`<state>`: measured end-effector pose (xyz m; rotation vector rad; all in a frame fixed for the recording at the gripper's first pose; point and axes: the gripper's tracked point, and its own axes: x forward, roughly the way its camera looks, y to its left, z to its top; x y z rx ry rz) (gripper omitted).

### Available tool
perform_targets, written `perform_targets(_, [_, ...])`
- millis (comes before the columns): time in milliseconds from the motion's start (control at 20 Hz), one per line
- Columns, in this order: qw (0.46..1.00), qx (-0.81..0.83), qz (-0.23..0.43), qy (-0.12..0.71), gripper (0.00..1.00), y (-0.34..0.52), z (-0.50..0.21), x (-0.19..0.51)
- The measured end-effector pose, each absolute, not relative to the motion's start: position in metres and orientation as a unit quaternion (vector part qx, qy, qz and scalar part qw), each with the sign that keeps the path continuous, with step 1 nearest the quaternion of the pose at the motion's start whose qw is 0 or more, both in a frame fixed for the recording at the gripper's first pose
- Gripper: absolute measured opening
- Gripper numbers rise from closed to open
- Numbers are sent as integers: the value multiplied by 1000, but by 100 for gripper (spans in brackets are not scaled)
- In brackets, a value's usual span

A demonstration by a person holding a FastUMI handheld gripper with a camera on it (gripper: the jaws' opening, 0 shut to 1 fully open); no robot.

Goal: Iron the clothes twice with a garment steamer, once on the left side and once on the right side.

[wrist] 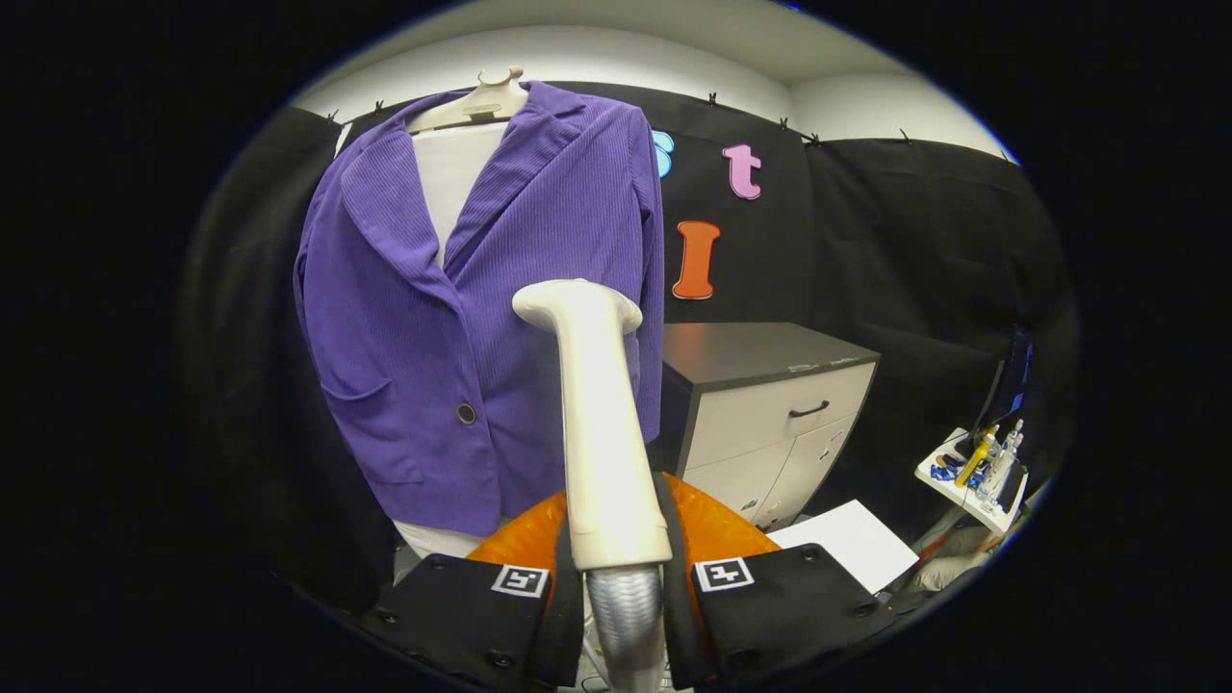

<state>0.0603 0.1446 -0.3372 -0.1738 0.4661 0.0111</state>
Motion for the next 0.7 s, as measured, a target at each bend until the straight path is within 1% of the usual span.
perform_targets(700, [947, -101, -5, 304, 42, 127, -422, 26])
